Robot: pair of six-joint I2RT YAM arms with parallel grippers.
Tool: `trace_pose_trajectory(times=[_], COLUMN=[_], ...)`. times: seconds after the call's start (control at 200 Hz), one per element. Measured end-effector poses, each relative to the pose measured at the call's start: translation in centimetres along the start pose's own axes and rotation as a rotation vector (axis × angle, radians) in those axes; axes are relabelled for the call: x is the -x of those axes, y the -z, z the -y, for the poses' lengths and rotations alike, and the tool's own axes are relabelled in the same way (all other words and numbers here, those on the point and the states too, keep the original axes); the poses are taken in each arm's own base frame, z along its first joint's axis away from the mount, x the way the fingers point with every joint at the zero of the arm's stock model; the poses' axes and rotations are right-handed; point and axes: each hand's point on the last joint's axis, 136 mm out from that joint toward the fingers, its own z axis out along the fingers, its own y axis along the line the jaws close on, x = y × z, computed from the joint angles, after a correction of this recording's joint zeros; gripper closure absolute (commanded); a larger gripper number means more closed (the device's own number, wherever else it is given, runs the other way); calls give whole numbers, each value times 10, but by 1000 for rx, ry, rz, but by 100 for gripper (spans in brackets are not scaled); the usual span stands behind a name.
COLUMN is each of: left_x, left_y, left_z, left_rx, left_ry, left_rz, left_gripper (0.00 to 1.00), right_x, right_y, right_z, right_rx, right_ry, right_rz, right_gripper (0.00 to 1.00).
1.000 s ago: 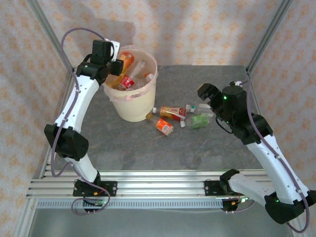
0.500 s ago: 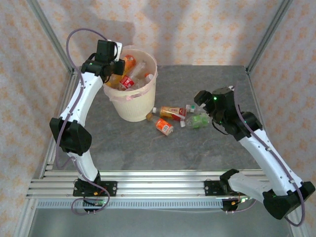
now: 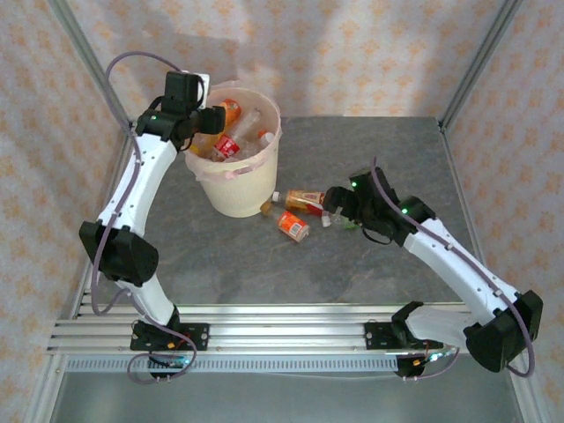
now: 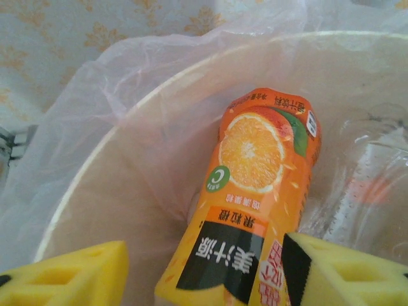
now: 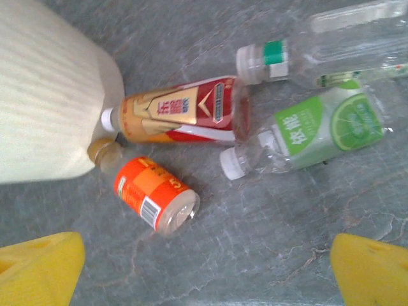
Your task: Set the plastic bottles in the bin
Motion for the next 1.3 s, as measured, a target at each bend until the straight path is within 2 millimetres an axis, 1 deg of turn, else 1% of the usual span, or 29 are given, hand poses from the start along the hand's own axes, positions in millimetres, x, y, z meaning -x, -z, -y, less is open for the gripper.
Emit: trace_pose_trajectory(times=[0.07,0.16,0.255,0.35,0.42,0.445,0.515,0.646,0.716,0.776,0.846,0.956,1.111,1.301], left_x=[8,21,25,14,1,-7,-29,-69,-85,-94,-100,-105,-115,-117], left_y=[17,48,88,123,139,143,150,153,154,157,161,167,168,169], left_z=[-2,-6,-13,-22,-30,-33,-39,-45,-47,-49,-50,-56,-62,-65], left_rx=[-2,-4,0,14,34,43,61,71,72,70,67,81,113,130], left_ry=[28,75,119,171,213,232,280,364,403,434,460,487,496,500], left_rz=[34,97,169,218,241,244,244,232,237,253,273,304,313,320], left_gripper=[12,1,0,0,0,0,0,0,0,0,0,0,0,0], right_x=[-4,-11,-24,-37,-46,-49,-55,-62,-65,-66,-68,-73,-76,-80], right_y=[-3,-9,-21,-35,-46,-50,-61,-76,-82,-87,-94,-107,-125,-143], right_z=[-6,-14,-23,-31,-35,-37,-40,-46,-50,-54,-58,-64,-68,-71], right_rx=[11,20,21,12,6,4,-4,-12,-9,-8,-10,-14,-27,-40], right_ry=[61,142,235,320,375,390,432,501,540,573,609,660,707,749], right_rz=[-10,-26,-64,-109,-139,-146,-169,-195,-207,-217,-228,-249,-277,-305], right_gripper=[1,1,1,1,1,1,1,1,1,1,1,1,1,5])
